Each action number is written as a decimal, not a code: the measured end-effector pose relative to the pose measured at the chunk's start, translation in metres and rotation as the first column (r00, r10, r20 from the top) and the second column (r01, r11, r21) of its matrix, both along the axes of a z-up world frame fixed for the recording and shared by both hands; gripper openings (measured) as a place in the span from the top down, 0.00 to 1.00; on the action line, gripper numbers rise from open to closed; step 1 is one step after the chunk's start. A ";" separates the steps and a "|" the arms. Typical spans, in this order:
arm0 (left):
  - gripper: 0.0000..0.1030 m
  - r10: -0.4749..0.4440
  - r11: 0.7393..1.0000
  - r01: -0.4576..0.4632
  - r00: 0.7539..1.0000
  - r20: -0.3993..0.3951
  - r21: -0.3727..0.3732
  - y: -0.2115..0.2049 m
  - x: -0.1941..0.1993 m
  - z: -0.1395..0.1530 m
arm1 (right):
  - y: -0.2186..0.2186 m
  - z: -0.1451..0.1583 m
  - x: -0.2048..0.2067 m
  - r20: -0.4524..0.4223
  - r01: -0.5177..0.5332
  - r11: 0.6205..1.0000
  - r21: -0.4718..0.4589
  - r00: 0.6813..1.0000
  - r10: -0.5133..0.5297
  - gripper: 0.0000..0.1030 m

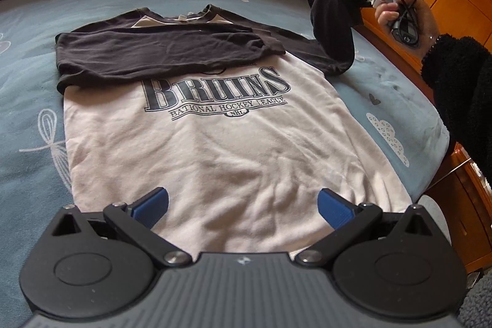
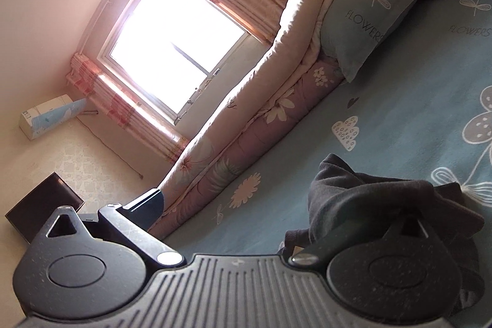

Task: Fold clothes
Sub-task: 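Lift the cuff with the right gripper and carry it across the chest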

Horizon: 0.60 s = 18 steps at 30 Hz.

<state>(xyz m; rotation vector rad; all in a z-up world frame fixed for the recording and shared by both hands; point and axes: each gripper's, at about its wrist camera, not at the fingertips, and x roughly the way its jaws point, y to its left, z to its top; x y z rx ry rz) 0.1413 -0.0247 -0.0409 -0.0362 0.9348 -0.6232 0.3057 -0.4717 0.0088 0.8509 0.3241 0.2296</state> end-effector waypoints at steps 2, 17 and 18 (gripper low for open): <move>0.01 0.009 1.000 -0.010 1.000 -0.005 -0.009 0.006 -0.002 -0.001 | 0.010 0.003 0.009 -0.001 -0.010 1.000 0.001 1.000 0.010 0.00; 0.01 0.030 0.998 -0.031 0.999 -0.033 -0.057 0.018 -0.006 -0.009 | 0.059 0.009 0.046 -0.008 -0.096 0.995 0.025 0.995 0.096 0.00; 0.01 0.029 0.998 -0.031 0.999 -0.035 -0.057 0.018 -0.006 -0.010 | 0.062 0.010 0.048 -0.006 -0.103 0.994 0.022 0.995 0.103 0.00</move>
